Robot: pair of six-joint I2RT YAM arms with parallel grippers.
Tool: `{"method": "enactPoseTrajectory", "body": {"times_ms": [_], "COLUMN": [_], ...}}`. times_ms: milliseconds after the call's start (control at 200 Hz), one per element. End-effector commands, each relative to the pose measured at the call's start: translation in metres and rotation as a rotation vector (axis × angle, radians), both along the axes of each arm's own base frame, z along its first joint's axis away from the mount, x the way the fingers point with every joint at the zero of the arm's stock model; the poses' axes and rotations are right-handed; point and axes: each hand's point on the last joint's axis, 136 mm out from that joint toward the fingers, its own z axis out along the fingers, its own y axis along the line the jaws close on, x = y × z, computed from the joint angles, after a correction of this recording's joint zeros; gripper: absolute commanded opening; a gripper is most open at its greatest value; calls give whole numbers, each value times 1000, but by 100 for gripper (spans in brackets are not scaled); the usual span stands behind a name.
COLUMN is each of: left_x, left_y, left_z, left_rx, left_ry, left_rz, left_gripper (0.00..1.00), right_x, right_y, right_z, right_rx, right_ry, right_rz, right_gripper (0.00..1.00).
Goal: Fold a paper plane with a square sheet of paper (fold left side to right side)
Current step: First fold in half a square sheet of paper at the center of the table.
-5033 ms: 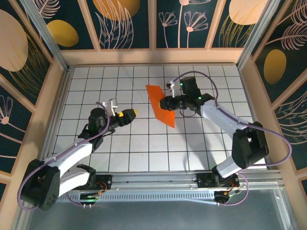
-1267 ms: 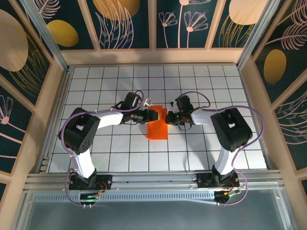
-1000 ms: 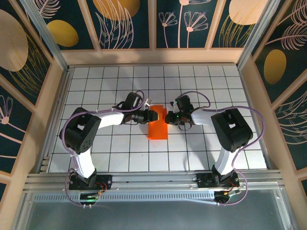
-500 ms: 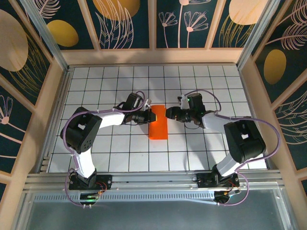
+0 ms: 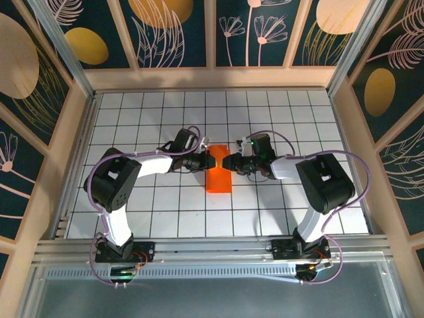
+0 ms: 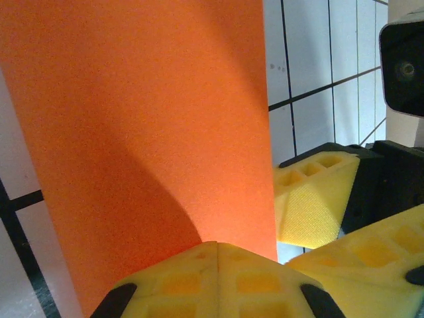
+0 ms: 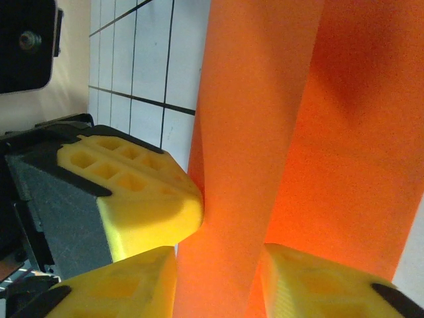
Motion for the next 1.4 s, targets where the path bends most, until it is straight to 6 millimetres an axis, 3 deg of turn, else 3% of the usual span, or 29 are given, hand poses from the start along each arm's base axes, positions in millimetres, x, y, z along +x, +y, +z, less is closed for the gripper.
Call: {"method": "enactPoseTrajectory", "body": {"times_ms": [0, 135, 325, 340, 480, 591, 871, 1181, 1396], "left_x": [3, 4, 11, 6, 9, 9, 4, 1, -2], "left_y": [-5, -5, -2, 2, 19, 33, 29, 12, 15], "left_z": [0, 3, 24, 19, 22, 14, -14, -23, -39], "left_rx": [-8, -13, -17, -4, 76, 155, 172, 96, 146], "left_ry": [-5, -13, -75, -64, -102, -107, -40, 2, 30], "left_rz": [8, 16, 48, 50, 105, 134, 105, 68, 68], "left_gripper": [2, 4, 18, 20, 37, 45, 49, 52, 51], "right_x": [1, 2, 5, 6, 9, 11, 13, 13, 12], "right_y": [7, 4, -2, -2, -8, -10, -12, -12, -14], "right_z": [5, -1, -12, -13, -18, -22, -27, -29, -31], "right_rx": [31, 3, -75, -81, -130, -157, -204, -211, -225], "right_ry": [-4, 5, 22, 22, 21, 24, 26, 27, 28], "right_rz": [15, 4, -17, -20, -42, -52, -63, -62, -60], "right_gripper": [33, 18, 2, 1, 1, 1, 1, 2, 2]}}
